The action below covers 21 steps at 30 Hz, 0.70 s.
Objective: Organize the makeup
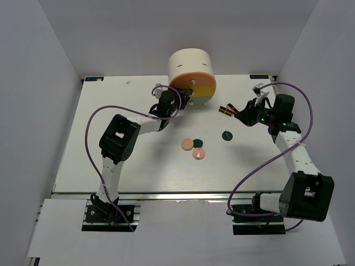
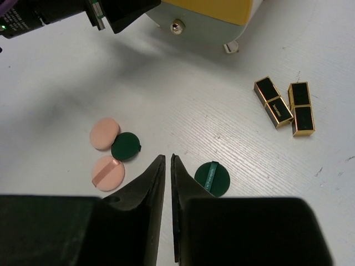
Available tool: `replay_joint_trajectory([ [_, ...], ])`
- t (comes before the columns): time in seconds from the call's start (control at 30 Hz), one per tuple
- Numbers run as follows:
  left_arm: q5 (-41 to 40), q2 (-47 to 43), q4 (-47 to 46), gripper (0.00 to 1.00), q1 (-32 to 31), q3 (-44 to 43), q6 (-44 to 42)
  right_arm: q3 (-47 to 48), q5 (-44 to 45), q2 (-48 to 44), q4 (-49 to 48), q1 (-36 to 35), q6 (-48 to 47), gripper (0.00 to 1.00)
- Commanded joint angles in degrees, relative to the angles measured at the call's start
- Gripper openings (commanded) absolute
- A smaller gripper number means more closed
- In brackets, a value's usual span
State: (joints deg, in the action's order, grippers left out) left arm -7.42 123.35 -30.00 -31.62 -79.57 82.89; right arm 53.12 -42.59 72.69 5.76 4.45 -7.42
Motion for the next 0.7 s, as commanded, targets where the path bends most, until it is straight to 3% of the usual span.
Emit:
replay_joint_trajectory([
  [0.0, -1.63, 0.49, 0.46, 0.55, 0.06, -2.43, 1.66, -0.92, -1.09, -1.32, -1.8, 0.3, 0.74, 0.14],
  [0.43, -3.04, 2.33, 1.17, 0.5, -0.73, -5.24, 3.15, -1.88, -1.18, -1.67, -2.68, 0.56, 1.18, 0.13],
  [0.67, -4.09, 2.86, 1.26, 0.37, -0.9, -4.63, 3.86, -1.97, -1.09, -1.93, -2.77, 0.65, 1.18, 0.13],
])
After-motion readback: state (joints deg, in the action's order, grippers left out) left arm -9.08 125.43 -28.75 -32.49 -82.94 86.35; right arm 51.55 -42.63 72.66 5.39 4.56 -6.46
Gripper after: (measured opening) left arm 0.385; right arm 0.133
